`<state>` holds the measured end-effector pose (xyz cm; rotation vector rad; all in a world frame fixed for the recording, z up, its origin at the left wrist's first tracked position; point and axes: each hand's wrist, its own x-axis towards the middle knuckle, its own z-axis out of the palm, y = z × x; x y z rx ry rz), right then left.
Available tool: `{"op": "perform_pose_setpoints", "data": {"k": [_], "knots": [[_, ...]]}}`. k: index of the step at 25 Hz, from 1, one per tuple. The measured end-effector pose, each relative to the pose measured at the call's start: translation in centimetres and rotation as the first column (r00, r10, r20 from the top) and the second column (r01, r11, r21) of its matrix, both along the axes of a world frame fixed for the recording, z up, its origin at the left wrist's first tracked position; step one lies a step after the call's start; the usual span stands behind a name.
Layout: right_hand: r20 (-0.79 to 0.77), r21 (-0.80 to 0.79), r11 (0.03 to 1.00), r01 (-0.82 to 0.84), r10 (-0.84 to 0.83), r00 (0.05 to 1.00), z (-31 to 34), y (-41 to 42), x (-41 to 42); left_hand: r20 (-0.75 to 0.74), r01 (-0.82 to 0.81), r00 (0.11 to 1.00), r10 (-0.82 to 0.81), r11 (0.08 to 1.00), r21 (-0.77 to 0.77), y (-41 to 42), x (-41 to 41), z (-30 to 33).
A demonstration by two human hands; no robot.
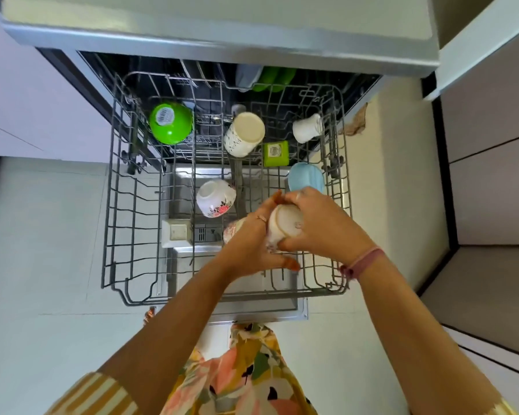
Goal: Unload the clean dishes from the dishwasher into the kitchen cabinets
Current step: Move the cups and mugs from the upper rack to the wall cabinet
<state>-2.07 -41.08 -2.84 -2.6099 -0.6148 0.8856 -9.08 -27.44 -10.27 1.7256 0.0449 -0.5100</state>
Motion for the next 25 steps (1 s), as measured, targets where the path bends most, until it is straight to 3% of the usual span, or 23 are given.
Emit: {"op": "perform_pose_setpoints", "data": {"k": [3,5,6,8,10,13,16,17,19,22,25], "knots": [[-0.32,0.261,0.965,-0.023,0.109,0.941,2.4,1.0,5.0,0.06,-0.298,0.952,0.299,0.954,-0.025,0.7,2.4,0.3],[-0.451,0.384,0.899,0.209,-0.015,0.892,0.4,0.6,9.7,0.111,-0.422,0.901,0.419,0.906,0.006,1.5,3.6,-0.3],[-0.389,0.371,0.878,0.301,-0.147,0.91,-1.6,0.5,12.3,0.123,-0.448,0.888,0.444,0.894,0.008,1.8,4.0,-0.8],[0.008,0.155,0.952,0.265,-0.27,0.963,-6.3,1.1,17.3,0.124,-0.46,0.882,0.455,0.888,0.017,1.9,5.0,-2.0],[0.291,-0.181,0.975,0.129,-0.072,0.954,-11.2,2.1,20.9,0.132,-0.48,0.87,0.474,0.877,0.015,1.7,5.7,-3.5],[0.344,-0.592,0.806,-0.012,0.266,0.9,-16.7,2.4,24.6,0.16,-0.536,0.834,0.529,0.844,0.001,1.2,6.3,-6.1],[0.288,-0.802,0.596,-0.041,0.445,0.848,-19.6,1.5,26.5,0.183,-0.572,0.806,0.563,0.82,-0.006,1.4,6.4,-7.7],[0.294,-0.81,0.585,-0.036,0.459,0.838,-19.8,1.8,26.8,0.186,-0.576,0.803,0.567,0.817,-0.003,1.7,6.3,-8.1],[0.306,-0.757,0.652,-0.042,0.41,0.859,-19.4,2.7,26.9,0.182,-0.588,0.796,0.578,0.809,0.003,2.1,5.9,-8.4],[0.354,-0.526,0.847,0.08,0.133,0.926,-16.8,3.9,26.9,0.151,-0.605,0.785,0.601,0.796,-0.018,2.5,5.4,-7.7],[0.329,-0.238,0.946,0.218,-0.133,0.935,-13.4,3.9,25.4,0.129,-0.619,0.775,0.618,0.784,-0.036,2.8,5.0,-6.0]]}}
